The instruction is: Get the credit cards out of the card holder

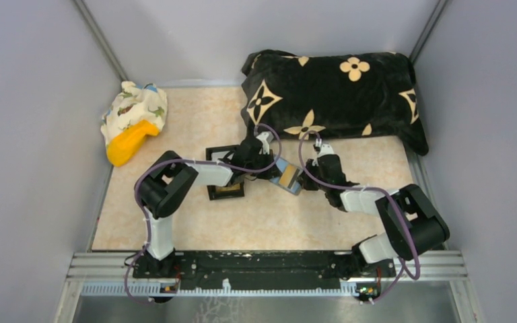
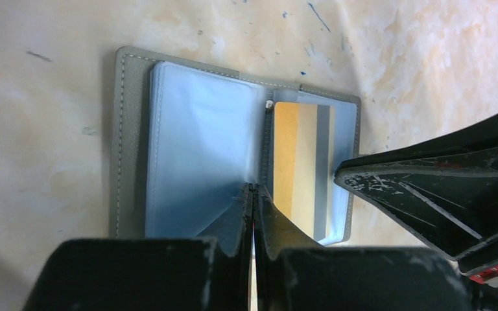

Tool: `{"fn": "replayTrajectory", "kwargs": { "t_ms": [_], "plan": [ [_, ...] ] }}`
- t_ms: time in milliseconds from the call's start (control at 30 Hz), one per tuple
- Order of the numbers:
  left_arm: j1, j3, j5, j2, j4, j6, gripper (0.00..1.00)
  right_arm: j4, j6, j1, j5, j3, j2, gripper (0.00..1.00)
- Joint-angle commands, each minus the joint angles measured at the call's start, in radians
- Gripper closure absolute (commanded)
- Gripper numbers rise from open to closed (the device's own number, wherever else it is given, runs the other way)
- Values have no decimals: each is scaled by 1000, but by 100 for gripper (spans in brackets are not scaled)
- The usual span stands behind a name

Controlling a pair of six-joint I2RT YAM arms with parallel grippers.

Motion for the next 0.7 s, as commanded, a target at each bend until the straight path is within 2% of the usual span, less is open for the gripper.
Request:
{"fn": "replayTrajectory", "kwargs": {
  "t_ms": [0,133,300,400,467,667],
  "plan": [
    [9,-21,140,37,84,-24,97,44,13,-7,-18,-8,-12,100],
    [32,-62,252,41,193,-67,94,64,15,-14,-31,-17,18,100],
    [60,-76,319,36,205,-94,73,112,32,-35,-55,-48,52,100],
    [87,-115,380,38,279,-150,58,147,48,-64,-84,-74,60,100],
    [96,-131,401,44,310,-170,52,162,52,-80,-100,-82,67,100],
    [98,-131,412,67,334,-187,49,156,39,-84,-90,-91,70,100]
  ]
}}
